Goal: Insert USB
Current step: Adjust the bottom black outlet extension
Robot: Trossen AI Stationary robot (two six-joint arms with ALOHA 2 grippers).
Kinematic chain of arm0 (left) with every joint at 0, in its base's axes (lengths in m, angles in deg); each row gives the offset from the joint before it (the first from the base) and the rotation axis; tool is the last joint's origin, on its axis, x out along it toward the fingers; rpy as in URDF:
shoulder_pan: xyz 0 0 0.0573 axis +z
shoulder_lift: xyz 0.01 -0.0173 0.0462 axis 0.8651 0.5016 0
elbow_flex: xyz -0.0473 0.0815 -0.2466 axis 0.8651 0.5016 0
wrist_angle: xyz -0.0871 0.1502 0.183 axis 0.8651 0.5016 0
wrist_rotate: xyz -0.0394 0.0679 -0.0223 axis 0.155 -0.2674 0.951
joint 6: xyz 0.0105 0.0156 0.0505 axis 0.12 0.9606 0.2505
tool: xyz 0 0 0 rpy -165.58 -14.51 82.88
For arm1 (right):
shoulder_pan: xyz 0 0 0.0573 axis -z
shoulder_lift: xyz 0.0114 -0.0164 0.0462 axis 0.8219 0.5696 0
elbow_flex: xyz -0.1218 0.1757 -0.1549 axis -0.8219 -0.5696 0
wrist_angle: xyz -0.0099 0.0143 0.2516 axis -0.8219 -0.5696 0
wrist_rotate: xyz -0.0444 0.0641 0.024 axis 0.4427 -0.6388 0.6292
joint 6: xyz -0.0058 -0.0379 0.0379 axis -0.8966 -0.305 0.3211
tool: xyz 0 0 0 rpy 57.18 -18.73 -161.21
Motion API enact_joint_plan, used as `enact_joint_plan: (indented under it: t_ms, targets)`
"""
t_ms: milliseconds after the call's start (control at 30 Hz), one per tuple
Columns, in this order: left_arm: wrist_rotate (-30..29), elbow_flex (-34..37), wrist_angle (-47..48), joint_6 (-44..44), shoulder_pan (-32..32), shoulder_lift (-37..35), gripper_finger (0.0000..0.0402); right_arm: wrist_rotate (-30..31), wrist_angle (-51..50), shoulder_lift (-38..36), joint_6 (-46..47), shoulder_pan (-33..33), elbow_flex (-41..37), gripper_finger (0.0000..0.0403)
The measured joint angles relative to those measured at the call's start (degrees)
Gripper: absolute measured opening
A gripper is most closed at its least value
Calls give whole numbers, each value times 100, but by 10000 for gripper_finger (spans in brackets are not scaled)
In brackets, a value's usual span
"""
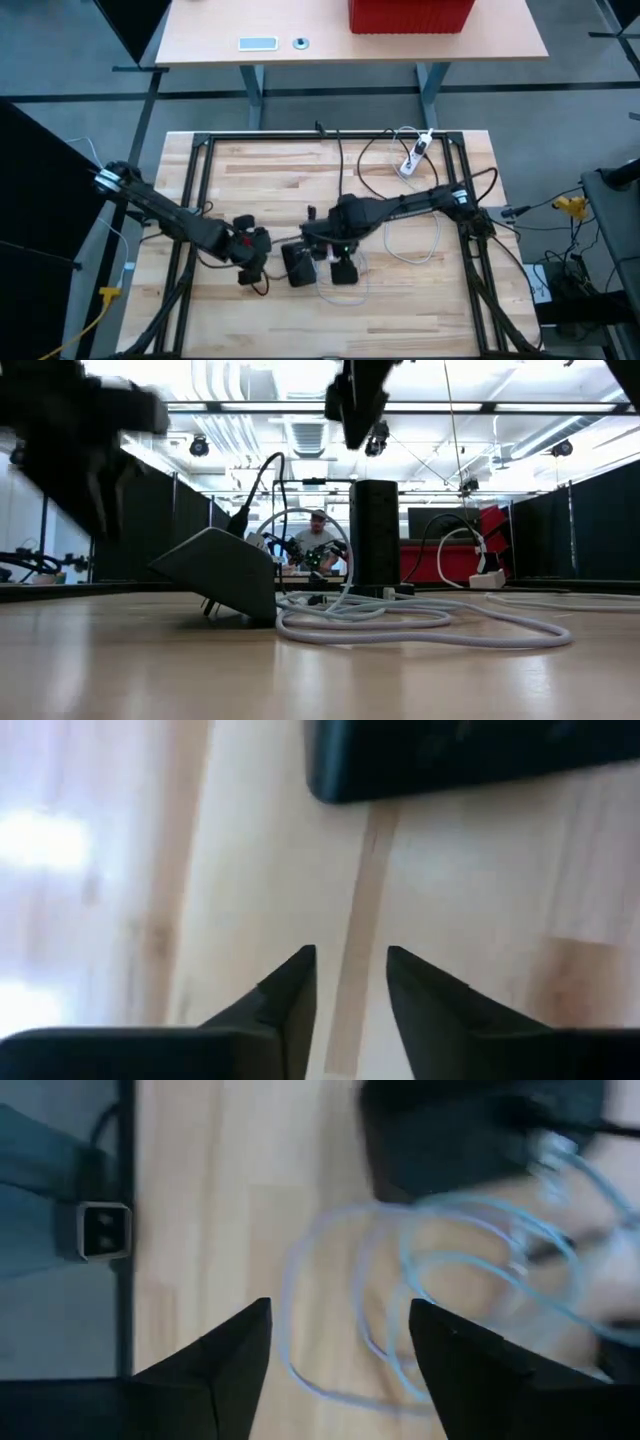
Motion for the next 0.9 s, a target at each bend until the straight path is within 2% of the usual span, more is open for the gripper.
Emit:
enact_joint_plan:
  t_ms: [67, 133, 200, 300, 400, 467, 600, 900]
  targets:
    - [-106, -269, 441, -119, -96, -184, 74, 8, 171, -7, 195, -145, -13, 229]
    - [-489, -532, 621, -220, -367, -532, 46, 72, 515, 75, 274, -356, -63, 213]
    - [-898, -688, 733, -347, -667, -916, 17, 471, 853, 175, 315, -563, -128, 187]
    - [-1314, -729, 775, -652, -1065, -1523, 6, 1027, 1172, 353, 254, -748, -218, 126]
    - [-1512, -712, 824, -1005, -1423, -2026, 5, 1418, 1223, 661, 244, -744, -255, 39]
    - [-1591, -712, 830, -1138, -1596, -2256, 3, 1832, 1157, 876, 270, -706, -273, 12]
    - [-1703, -709, 828, -1181, -1779, -2511, 0, 2543, 1230, 1176, 179, -590, -261, 16]
    - [-1964, -700, 1067, -1145, -1788, -2549, 0, 2584, 2577, 1508, -479, -337, -98, 6]
